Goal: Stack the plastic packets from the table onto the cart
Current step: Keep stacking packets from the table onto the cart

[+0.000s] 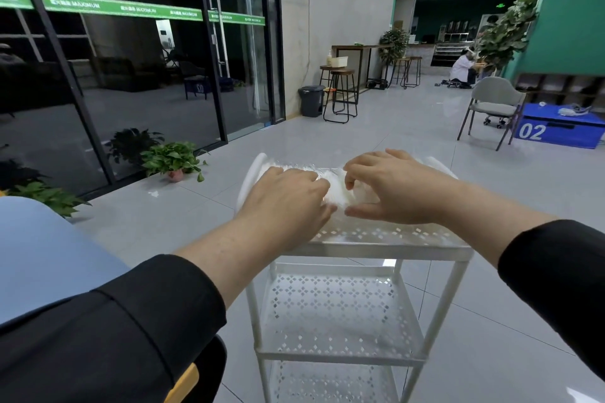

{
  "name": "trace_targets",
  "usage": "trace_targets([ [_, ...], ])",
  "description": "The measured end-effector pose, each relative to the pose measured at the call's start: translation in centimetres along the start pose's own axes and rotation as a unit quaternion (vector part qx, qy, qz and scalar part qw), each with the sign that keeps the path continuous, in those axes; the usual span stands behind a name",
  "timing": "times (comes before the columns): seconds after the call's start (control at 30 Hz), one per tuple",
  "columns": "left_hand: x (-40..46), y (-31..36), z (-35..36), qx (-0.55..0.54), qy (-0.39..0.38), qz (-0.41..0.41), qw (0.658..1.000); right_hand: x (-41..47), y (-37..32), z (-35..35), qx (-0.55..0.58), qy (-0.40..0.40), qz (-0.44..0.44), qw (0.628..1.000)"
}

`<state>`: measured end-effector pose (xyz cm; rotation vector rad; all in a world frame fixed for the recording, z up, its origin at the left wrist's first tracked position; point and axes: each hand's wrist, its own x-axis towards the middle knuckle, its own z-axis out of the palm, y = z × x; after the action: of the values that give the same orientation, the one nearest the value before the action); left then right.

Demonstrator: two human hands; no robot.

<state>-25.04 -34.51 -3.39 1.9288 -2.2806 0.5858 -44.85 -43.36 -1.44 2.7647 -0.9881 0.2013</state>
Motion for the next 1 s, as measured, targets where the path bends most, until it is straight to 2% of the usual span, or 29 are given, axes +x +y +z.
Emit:
trace_targets([
  [0.2,-3.4,-1.8,-0.9,-0.039,0.045,-0.038,0.998,-0.3,-1.6,-0.6,0.039,-0.029,-0.002,0.999],
  [0.3,-6.6,-3.8,-3.1,-0.094,0.068,-0.101,0.988,0.1,-4.4,-2.2,0.097,0.026,-0.003,0.995],
  [0.4,-11.4,-7.2,-5.2,-0.086,0.067,-0.167,0.98,1.5,-9.8,-3.8,0.144,0.085,-0.043,0.985],
  [0.57,-24.6,-14.6,-8.8,-0.04,0.053,-0.315,0.947,5.0,-24.1,-5.1,0.21,0.096,-0.167,0.959],
  [0.73,-42.6,-19.9,-11.4,0.026,-0.018,-0.461,0.887,7.4,-41.6,-4.6,0.268,0.024,-0.278,0.922],
  [0.9,-55.9,-21.6,-13.4,0.034,-0.051,-0.575,0.816,9.2,-56.6,-4.0,0.293,-0.025,-0.34,0.893],
  [1.0,-59.9,-22.9,-13.0,0.024,-0.059,-0.603,0.795,10.2,-63.1,-3.6,0.301,-0.049,-0.344,0.888],
])
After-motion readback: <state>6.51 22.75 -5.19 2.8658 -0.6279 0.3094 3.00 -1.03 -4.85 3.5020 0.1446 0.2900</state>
